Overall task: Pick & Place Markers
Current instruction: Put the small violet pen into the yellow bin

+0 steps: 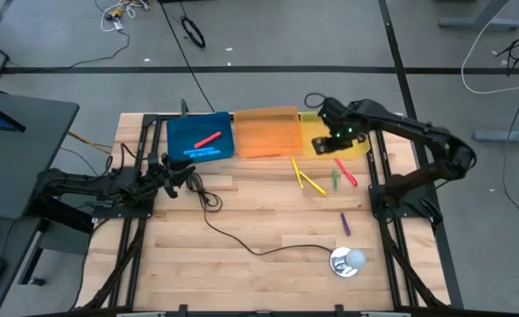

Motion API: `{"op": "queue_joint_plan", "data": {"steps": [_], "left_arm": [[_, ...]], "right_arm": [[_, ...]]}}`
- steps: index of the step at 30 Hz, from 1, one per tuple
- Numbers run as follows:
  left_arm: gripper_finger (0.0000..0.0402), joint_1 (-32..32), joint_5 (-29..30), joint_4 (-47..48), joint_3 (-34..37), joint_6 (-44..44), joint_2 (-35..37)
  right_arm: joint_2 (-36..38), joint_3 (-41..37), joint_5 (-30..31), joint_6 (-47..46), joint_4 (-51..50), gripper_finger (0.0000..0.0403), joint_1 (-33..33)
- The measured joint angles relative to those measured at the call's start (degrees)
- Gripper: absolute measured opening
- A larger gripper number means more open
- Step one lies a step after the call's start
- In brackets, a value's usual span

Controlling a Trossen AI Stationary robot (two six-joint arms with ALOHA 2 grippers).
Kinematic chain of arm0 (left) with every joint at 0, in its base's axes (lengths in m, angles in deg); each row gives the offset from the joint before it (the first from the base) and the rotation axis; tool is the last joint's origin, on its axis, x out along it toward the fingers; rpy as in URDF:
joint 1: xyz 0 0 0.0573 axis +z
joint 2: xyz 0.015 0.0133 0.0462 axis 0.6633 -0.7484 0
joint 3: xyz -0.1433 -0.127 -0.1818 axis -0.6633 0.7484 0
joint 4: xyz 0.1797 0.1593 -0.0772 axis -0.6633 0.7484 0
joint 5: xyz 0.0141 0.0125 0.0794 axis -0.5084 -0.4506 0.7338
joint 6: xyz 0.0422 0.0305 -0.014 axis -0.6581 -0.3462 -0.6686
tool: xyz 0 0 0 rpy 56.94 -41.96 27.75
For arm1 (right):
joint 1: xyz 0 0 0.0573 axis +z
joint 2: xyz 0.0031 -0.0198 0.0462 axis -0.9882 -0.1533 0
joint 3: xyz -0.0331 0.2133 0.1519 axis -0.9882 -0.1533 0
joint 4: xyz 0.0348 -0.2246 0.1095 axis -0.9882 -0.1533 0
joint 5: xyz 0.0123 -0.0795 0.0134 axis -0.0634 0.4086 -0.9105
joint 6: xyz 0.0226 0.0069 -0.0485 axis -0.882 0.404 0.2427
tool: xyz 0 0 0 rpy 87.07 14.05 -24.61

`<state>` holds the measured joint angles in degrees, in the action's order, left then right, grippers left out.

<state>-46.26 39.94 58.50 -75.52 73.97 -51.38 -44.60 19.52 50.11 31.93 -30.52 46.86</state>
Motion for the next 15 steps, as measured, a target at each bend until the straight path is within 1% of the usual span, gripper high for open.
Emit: {"op": "queue_joint_plan", "data": {"steps": [4,6,9,11,15], "left_arm": [[0.02,0.01,0.01,0.0,0.0,0.01,0.0],[0.02,0.0,-0.01,0.01,0.0,-0.01,0.0],[0.02,-0.01,-0.01,0.01,0.0,-0.01,0.02],[0.02,0.01,0.01,0.01,0.0,0.0,0.02],[0.02,-0.01,0.01,0.01,0.0,0.02,0.02]], "right_arm": [[1.03,0.0,0.28,-0.66,-2.8,0.0164,5.97],[2.03,0.0,2.14,-1.94,-4.07,0.0164,9.42],[3.83,0.0,8.13,-6.65,-6.61,0.0164,15.95],[5.23,0.0,10.95,-10.28,-8.11,0.0164,19.98],[6.8,0.0,11.96,-17.46,-9.29,0.0165,26.38]]}}
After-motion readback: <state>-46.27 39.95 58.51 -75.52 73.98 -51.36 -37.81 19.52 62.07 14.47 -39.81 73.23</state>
